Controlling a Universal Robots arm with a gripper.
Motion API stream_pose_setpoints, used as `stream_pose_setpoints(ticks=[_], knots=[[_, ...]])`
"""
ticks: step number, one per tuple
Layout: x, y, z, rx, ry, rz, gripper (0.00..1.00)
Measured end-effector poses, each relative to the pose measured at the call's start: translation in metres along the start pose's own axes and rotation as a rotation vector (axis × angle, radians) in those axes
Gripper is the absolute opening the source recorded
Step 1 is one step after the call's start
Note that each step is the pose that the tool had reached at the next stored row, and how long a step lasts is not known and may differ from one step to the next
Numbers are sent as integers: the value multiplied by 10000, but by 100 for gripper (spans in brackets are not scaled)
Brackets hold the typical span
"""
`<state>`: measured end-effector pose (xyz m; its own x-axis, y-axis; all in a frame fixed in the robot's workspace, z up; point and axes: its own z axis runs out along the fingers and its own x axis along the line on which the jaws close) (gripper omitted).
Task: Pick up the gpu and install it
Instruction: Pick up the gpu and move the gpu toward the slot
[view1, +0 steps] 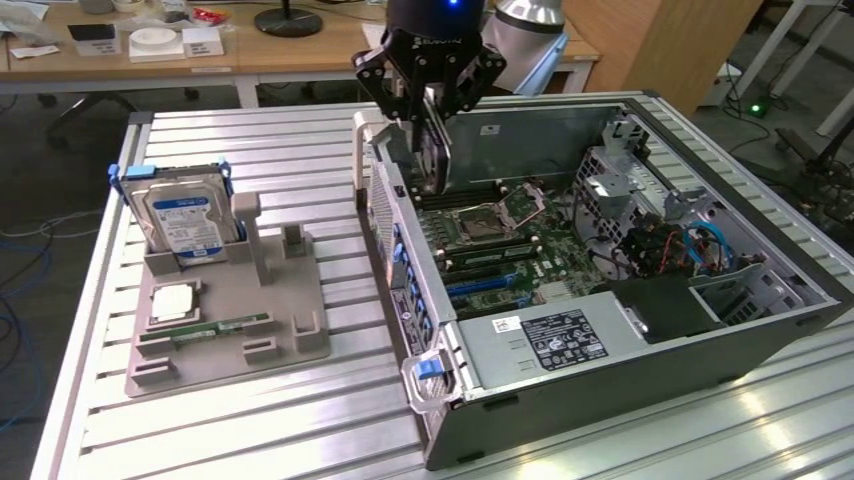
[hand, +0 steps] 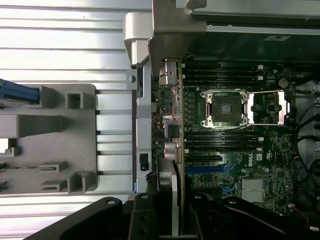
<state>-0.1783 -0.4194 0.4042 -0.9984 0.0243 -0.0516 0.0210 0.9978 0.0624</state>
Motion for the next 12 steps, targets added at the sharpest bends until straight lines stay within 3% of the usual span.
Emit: stream_pose_setpoints(ticks=[12], knots=[[-104, 1, 17, -2, -61, -4, 28]])
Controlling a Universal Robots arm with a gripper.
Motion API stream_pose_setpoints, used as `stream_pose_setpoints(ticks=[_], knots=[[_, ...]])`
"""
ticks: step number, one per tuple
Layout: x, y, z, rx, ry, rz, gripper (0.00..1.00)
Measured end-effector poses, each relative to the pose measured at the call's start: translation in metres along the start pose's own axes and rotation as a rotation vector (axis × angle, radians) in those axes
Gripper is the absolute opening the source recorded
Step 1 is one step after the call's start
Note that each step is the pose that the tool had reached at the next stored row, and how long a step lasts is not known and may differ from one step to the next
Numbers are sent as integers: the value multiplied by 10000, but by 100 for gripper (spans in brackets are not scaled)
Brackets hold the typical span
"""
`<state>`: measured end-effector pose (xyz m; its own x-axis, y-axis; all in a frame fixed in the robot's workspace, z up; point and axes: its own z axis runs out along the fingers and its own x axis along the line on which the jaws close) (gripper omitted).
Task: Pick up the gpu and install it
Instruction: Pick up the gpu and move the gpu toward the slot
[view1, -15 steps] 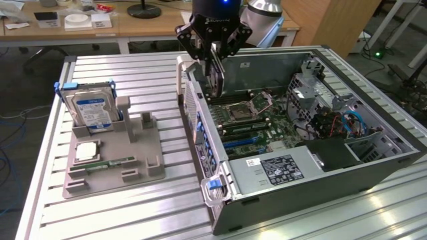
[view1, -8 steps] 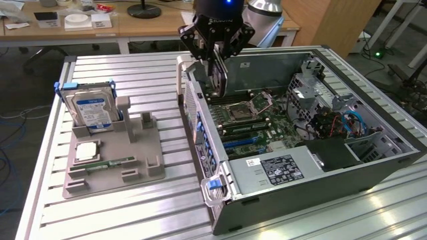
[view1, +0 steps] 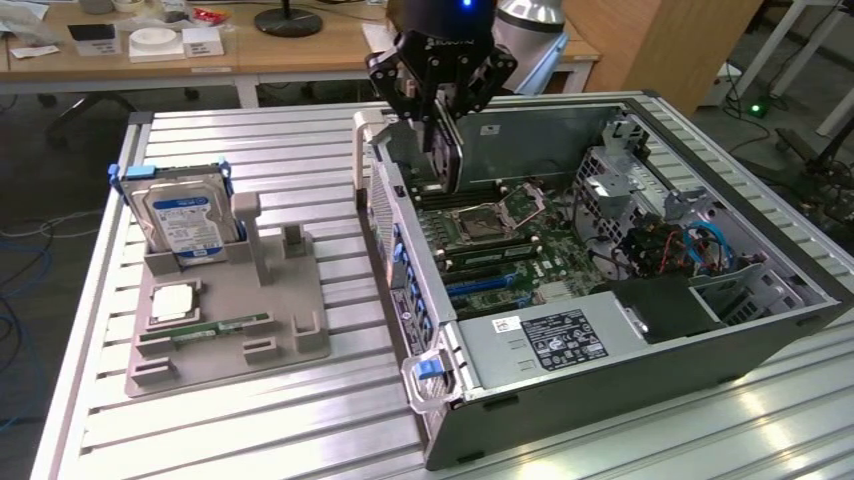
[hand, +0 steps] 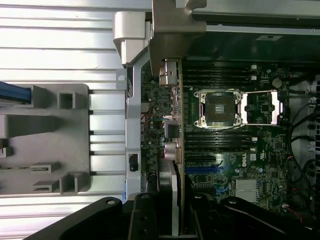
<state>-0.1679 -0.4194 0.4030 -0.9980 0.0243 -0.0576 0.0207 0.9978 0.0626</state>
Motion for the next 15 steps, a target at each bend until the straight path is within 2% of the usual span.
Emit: stream_pose_setpoints(ticks=[15], knots=[[-120, 2, 21, -1, -83, -5, 28]])
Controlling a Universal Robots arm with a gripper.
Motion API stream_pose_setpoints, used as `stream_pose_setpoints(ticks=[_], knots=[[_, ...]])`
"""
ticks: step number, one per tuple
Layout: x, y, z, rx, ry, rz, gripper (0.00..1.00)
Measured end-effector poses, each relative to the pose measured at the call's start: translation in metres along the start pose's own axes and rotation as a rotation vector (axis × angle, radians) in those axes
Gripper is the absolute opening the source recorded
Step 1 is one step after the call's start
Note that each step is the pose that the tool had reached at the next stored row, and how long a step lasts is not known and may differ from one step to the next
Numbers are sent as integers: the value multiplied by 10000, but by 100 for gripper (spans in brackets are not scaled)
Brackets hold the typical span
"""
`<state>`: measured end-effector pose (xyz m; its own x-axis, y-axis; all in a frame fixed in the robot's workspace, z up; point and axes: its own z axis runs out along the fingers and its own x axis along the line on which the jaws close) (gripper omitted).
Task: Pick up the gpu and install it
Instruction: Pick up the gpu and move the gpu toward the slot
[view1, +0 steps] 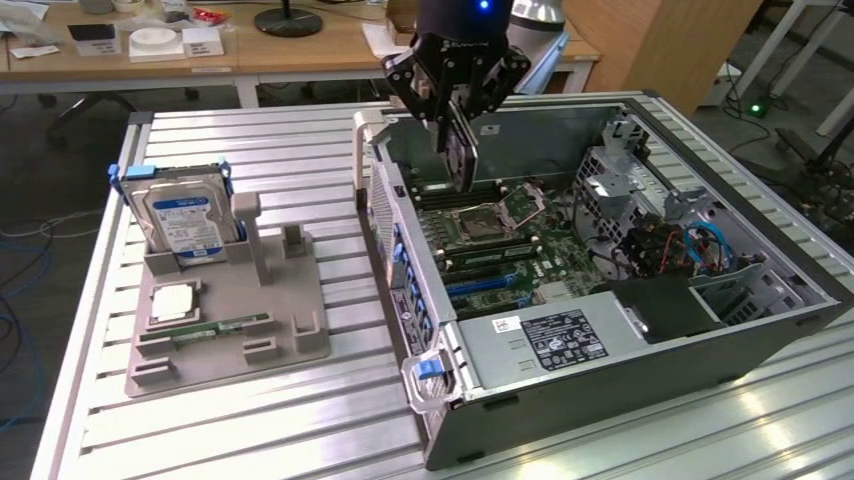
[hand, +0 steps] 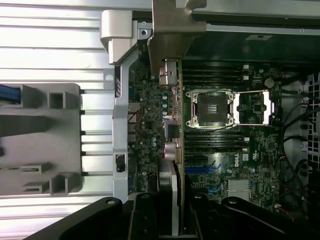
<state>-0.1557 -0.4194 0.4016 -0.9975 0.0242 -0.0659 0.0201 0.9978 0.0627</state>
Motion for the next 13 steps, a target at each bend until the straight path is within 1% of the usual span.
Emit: stream_pose_setpoints(ticks=[3, 6, 13], knots=[[-27, 0, 5, -1, -16, -1, 28], [-52, 1, 8, 1, -19, -1, 28], [-155, 3, 14, 50, -16, 0, 28]])
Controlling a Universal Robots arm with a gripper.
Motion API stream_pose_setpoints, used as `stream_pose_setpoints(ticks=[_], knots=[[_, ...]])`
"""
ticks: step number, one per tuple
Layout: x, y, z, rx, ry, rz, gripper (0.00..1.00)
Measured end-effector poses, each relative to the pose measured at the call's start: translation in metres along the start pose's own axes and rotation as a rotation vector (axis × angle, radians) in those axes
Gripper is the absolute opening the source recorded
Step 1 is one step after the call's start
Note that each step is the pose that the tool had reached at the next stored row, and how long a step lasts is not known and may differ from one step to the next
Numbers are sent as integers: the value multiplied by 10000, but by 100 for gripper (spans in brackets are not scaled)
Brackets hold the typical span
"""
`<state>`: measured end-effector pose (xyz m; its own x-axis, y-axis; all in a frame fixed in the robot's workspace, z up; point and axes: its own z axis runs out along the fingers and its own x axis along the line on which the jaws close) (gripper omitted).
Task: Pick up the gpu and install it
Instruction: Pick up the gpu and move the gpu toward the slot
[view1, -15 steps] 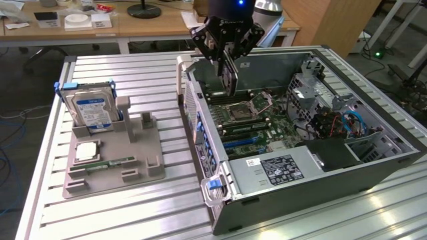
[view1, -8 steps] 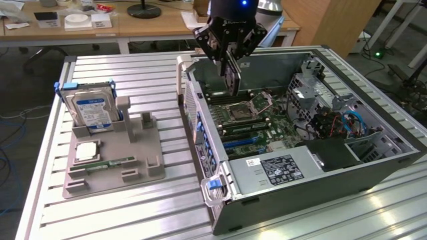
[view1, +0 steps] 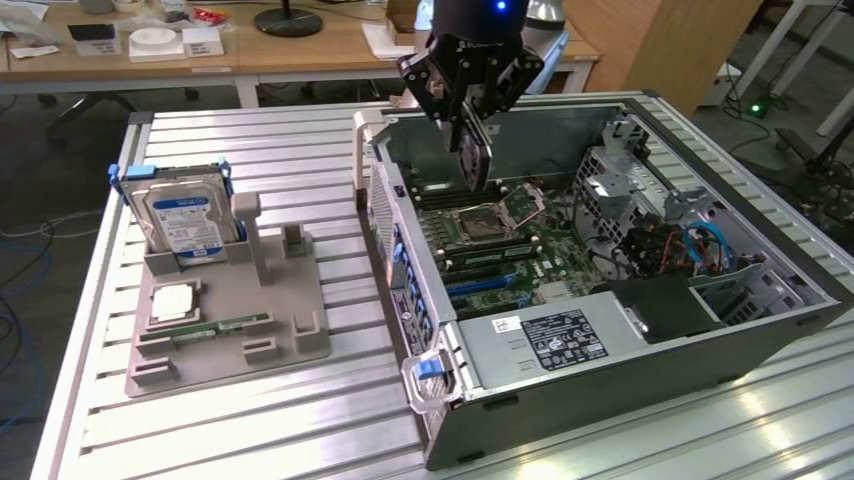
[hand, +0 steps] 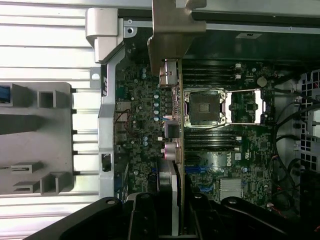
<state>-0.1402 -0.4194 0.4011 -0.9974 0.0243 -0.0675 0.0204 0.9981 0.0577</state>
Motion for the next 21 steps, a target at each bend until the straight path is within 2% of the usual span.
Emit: stream_pose_setpoints(ticks=[3, 10, 21], knots=[[-57, 1, 4, 34, -2, 15, 28], [-167, 3, 16, 45, 21, 96, 28], [-245, 4, 35, 64, 45, 328, 28]])
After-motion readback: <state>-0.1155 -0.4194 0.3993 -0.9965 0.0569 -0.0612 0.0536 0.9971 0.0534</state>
